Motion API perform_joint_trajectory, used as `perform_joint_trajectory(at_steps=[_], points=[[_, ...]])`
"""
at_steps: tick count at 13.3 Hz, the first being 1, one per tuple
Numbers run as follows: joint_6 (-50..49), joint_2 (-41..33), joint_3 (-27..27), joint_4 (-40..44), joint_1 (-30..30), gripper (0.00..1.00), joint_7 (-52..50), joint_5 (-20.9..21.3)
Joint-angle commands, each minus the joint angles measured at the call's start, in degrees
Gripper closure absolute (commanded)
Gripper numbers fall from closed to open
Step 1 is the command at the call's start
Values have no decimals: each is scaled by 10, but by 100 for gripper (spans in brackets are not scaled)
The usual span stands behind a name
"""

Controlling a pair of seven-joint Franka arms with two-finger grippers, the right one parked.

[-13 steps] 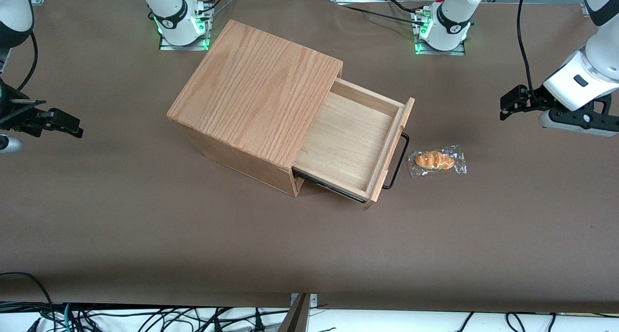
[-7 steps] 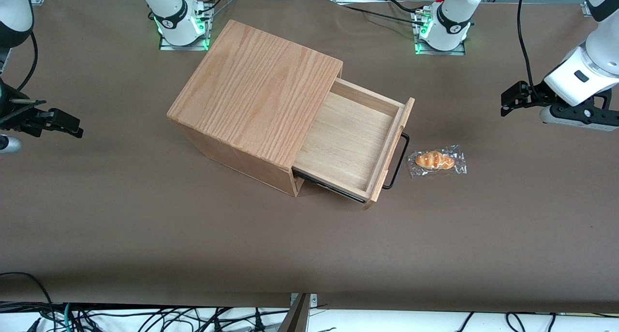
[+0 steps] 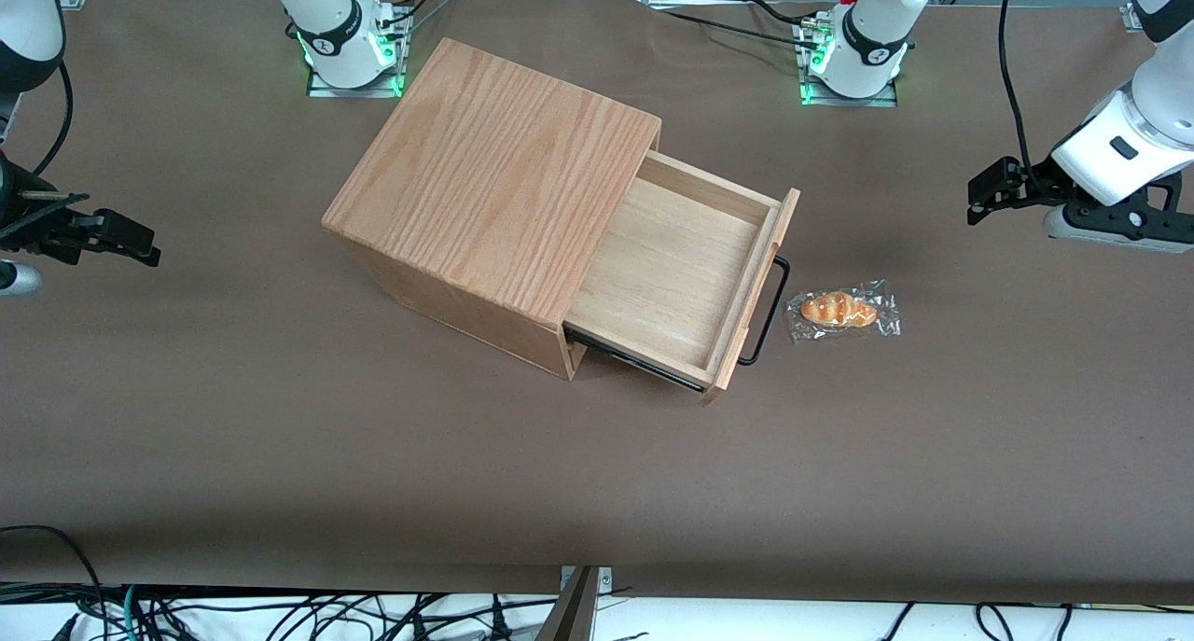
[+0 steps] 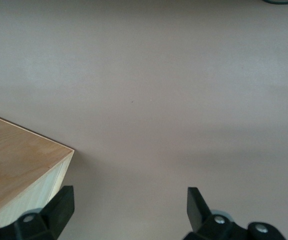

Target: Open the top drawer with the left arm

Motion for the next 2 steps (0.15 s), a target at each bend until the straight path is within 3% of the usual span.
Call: perform_joint_trajectory(at_steps=[1,2], points=[[0,-12,-6,-12,5,0,-6,2],[-8,-8,-6,-7,5,0,-6,2]])
